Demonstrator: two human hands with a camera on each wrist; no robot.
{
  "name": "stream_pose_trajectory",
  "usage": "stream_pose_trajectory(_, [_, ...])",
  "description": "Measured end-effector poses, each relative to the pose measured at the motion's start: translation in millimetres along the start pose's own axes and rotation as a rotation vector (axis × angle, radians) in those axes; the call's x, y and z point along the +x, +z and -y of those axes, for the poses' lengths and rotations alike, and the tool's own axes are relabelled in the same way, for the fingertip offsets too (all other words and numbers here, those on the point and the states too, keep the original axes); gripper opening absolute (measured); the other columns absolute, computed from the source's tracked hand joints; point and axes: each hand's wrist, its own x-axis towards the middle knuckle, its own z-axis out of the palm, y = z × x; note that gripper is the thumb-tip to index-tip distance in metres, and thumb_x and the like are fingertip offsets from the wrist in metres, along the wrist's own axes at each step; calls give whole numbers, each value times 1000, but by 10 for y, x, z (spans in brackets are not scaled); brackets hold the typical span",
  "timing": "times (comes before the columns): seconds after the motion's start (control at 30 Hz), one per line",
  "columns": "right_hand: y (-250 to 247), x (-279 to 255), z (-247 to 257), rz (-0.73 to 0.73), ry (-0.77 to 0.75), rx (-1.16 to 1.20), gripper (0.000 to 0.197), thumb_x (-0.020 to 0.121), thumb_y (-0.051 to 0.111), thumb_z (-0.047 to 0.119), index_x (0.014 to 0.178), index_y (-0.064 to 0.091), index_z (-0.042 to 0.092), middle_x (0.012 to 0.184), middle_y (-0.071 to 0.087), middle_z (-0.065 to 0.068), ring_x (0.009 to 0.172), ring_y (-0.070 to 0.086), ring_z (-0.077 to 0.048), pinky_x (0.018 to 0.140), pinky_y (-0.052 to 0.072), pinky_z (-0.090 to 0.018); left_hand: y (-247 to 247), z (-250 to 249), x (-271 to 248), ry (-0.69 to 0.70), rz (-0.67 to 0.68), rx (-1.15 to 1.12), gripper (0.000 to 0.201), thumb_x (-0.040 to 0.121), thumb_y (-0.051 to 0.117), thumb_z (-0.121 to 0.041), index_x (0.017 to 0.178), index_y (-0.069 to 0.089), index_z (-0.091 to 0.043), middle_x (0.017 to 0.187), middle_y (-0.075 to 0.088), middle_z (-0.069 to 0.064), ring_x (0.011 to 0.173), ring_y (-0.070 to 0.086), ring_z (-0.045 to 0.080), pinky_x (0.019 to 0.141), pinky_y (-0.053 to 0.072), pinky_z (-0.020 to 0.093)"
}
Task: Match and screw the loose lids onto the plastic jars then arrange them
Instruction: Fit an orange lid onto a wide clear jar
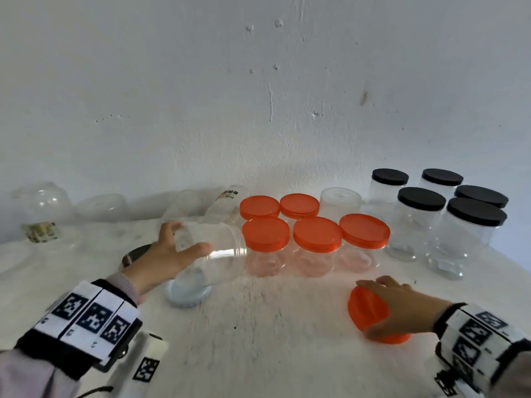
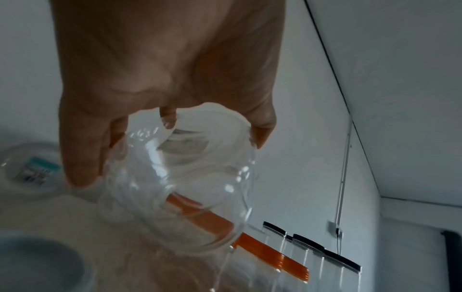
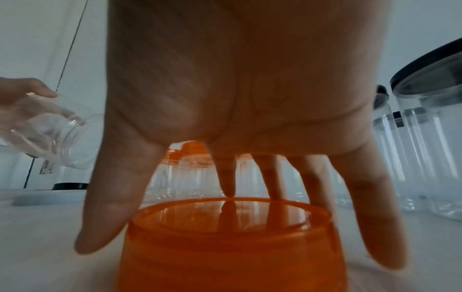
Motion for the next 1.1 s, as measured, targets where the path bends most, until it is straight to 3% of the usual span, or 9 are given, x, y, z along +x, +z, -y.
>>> stream_pose_trajectory(0.1, [-6,-11,5,5,-28,15,111,59,70,67,147,5,46,142,23,8,128,31,-21,101,43,-39,121,98,-105,0,21,-66,111,39,80,-61,129,22,-31,111,52,-6,98,53,8,76,43,26])
stream_pose_trajectory(0.17, [-27,-27,46,2,-63,22,113,55,69,69,147,6,47,134,27,9,125,34,-20,100,44,-37,209,164,-156,-15,21,-84,103,54,89,-43,131,21,-27,111,49,-6,98,51,7,71,42,23])
stream_pose_trajectory(0.23, [-67,-53,119,-6,-107,59,114,52,67,72,146,7,47,131,27,8,122,39,-20,97,46,-35,278,196,-226,-27,41,-116,104,53,91,-35,130,22,-26,113,49,-4,98,53,8,66,43,21])
stream_pose_trajectory(0.33, [-153,-99,272,-36,-186,132,113,52,69,73,145,8,49,130,27,5,116,44,-20,91,49,-30,368,210,-337,-20,111,-101,121,32,86,-41,133,21,-31,117,48,2,105,55,17,81,47,26])
stream_pose_trajectory(0.47, [-284,-164,520,-82,-296,228,106,56,70,71,142,13,50,130,29,8,115,43,-19,91,48,-33,528,198,-427,11,165,29,112,51,90,-35,143,26,-26,130,39,6,116,47,19,101,42,34])
stream_pose_trajectory(0.67, [-439,-205,866,-209,-433,279,99,66,76,57,143,14,47,135,29,9,114,44,-16,85,42,-26,778,244,-406,89,202,52,103,57,87,-44,140,29,-25,145,41,4,118,44,10,78,38,11])
stream_pose_trajectory(0.77, [-483,-219,1002,-200,-462,268,101,68,74,55,145,9,48,140,24,10,113,44,-19,86,42,-28,867,297,-369,106,222,94,102,58,84,-52,138,26,-26,148,37,2,119,39,7,91,33,18])
stream_pose_trajectory(0.97, [-539,-220,1248,-190,-496,204,100,70,73,54,145,7,49,145,23,5,122,39,-21,96,43,-35,874,385,-370,161,319,269,112,61,74,-64,144,10,-26,141,35,-6,118,38,8,97,33,21])
stream_pose_trajectory(1.1, [-557,-199,1373,-170,-519,124,100,71,73,52,145,7,49,148,19,5,128,33,-20,98,39,-36,848,390,-414,201,316,422,104,61,76,-58,142,20,-23,136,42,-2,124,40,16,104,40,39])
